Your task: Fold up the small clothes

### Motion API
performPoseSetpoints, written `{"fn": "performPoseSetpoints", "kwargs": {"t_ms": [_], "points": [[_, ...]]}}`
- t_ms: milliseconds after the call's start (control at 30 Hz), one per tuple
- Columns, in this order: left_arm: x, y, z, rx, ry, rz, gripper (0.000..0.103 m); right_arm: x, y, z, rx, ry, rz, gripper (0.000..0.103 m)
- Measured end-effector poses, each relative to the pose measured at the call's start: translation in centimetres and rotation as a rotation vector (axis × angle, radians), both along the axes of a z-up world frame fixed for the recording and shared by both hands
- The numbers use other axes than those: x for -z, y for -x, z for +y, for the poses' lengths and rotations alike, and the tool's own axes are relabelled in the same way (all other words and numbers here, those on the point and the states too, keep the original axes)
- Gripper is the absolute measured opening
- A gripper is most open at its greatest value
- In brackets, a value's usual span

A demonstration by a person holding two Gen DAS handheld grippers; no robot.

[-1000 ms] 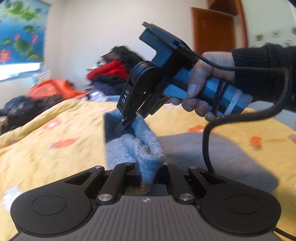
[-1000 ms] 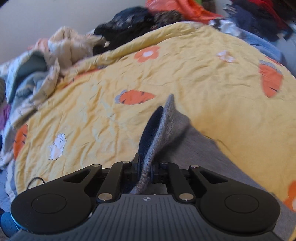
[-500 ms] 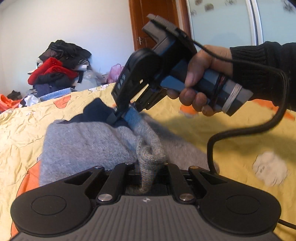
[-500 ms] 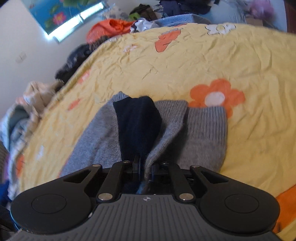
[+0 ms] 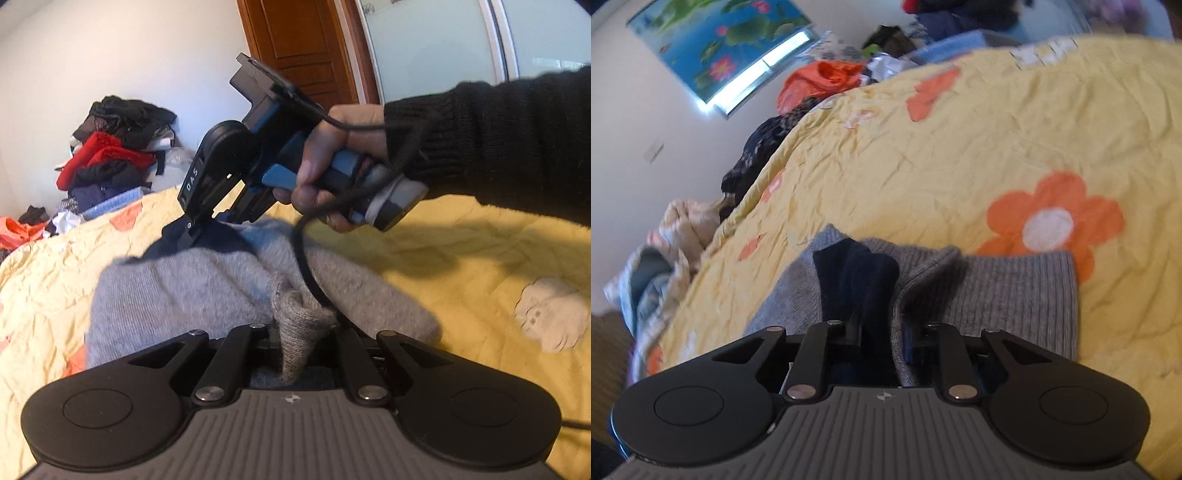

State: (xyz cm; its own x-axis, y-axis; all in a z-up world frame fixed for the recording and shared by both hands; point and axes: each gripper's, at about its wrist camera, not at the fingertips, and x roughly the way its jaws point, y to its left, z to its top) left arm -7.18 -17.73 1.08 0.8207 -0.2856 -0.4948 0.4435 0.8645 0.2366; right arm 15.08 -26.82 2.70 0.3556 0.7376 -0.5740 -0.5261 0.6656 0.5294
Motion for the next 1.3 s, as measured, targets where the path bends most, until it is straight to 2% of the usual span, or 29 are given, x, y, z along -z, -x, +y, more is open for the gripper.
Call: {"fn": "performPoseSetpoints", "kwargs": {"t_ms": [133, 233, 300, 367, 400, 467, 500, 533, 567, 600, 633, 700, 767, 833, 967, 1033, 1133, 1167, 1200, 1233, 1267, 1300], "points": [[-0.5, 0.0, -1.3, 0.050, -0.008, -0.016, 0.006, -1.6, -0.4, -3.6, 0.070, -0.062, -0.047, 0.023], [1.3, -0.4, -2.3, 0.055, -0.060, -0.003, 0.006, 0.2, -1.1, -5.4, 0.125, -0.040, 0.003, 0.020], [1.2, -0.4, -2.3, 0.062, -0.057, -0.006, 0.006, 1.8, -0.8, -5.5, 0.129, -0.030, 0.037, 0.021], [1.2, -0.3, -2.0, 0.082, -0.053, -0.010, 0.007, 2.5, 0.0, -5.8, 0.158, -0.052, 0.014, 0.021], [1.0, -0.2, -1.7, 0.096, -0.042, -0.009, 0.011, 2.5, 0.3, -6.0, 0.175, -0.063, 0.006, 0.022], [0.3, 0.0, -0.5, 0.137, -0.012, 0.003, 0.024, 2.4, 0.7, -6.6, 0.221, -0.101, 0.024, 0.039], [-0.1, 0.3, 0.2, 0.155, -0.003, 0.007, 0.043, 2.2, 1.0, -7.2, 0.251, -0.128, 0.035, 0.044], [-0.4, 0.7, 1.0, 0.166, 0.007, 0.002, 0.070, 1.9, 1.5, -7.8, 0.279, -0.152, 0.036, 0.055], [-0.8, 1.2, 2.2, 0.171, 0.023, -0.015, 0.081, 1.6, 2.0, -8.4, 0.308, -0.170, 0.030, 0.072], [-1.1, 1.7, 3.8, 0.174, 0.054, -0.032, 0.090, 1.3, 2.7, -9.2, 0.337, -0.184, 0.017, 0.080], [-1.6, 2.0, 5.4, 0.178, 0.090, -0.031, 0.090, 1.1, 3.2, -9.6, 0.356, -0.185, 0.004, 0.089], [-2.6, 1.5, 8.6, 0.157, 0.168, 0.017, 0.090, 1.3, 4.0, -10.3, 0.363, -0.165, 0.005, 0.090], [-3.4, -0.3, 12.0, 0.087, 0.256, 0.056, 0.090, 2.0, 4.4, -10.4, 0.359, -0.144, 0.038, 0.090], [-3.9, -3.3, 14.9, -0.035, 0.348, 0.099, 0.090, 2.6, 4.5, -10.2, 0.354, -0.129, 0.042, 0.090], [-3.4, -9.8, 20.1, -0.237, 0.662, 0.229, 0.089, 2.7, 4.1, -9.2, 0.354, -0.144, 0.042, 0.091], [-2.5, -13.2, 21.1, -0.277, 0.796, 0.355, 0.089, 2.7, 3.6, -8.4, 0.336, -0.162, 0.054, 0.094], [-0.5, -17.3, 20.6, -0.284, 0.883, 0.501, 0.089, 2.7, 3.3, -7.1, 0.302, -0.167, 0.045, 0.103], [0.3, -18.6, 20.3, -0.302, 0.897, 0.560, 0.088, 2.8, 3.4, -6.7, 0.281, -0.174, 0.048, 0.102], [0.9, -19.2, 20.1, -0.304, 0.922, 0.561, 0.083, 2.9, 3.4, -6.3, 0.262, -0.184, 0.054, 0.101], [1.1, -19.6, 19.8, -0.322, 0.926, 0.560, 0.063, 3.0, 3.4, -5.9, 0.257, -0.186, 0.059, 0.090], [1.4, -20.3, 19.3, -0.345, 0.907, 0.586, 0.046, 3.2, 3.4, -5.5, 0.252, -0.178, 0.083, 0.061], [1.7, -21.0, 19.1, -0.359, 0.897, 0.609, 0.030, 3.8, 3.2, -5.1, 0.242, -0.171, 0.133, 0.042]]}}
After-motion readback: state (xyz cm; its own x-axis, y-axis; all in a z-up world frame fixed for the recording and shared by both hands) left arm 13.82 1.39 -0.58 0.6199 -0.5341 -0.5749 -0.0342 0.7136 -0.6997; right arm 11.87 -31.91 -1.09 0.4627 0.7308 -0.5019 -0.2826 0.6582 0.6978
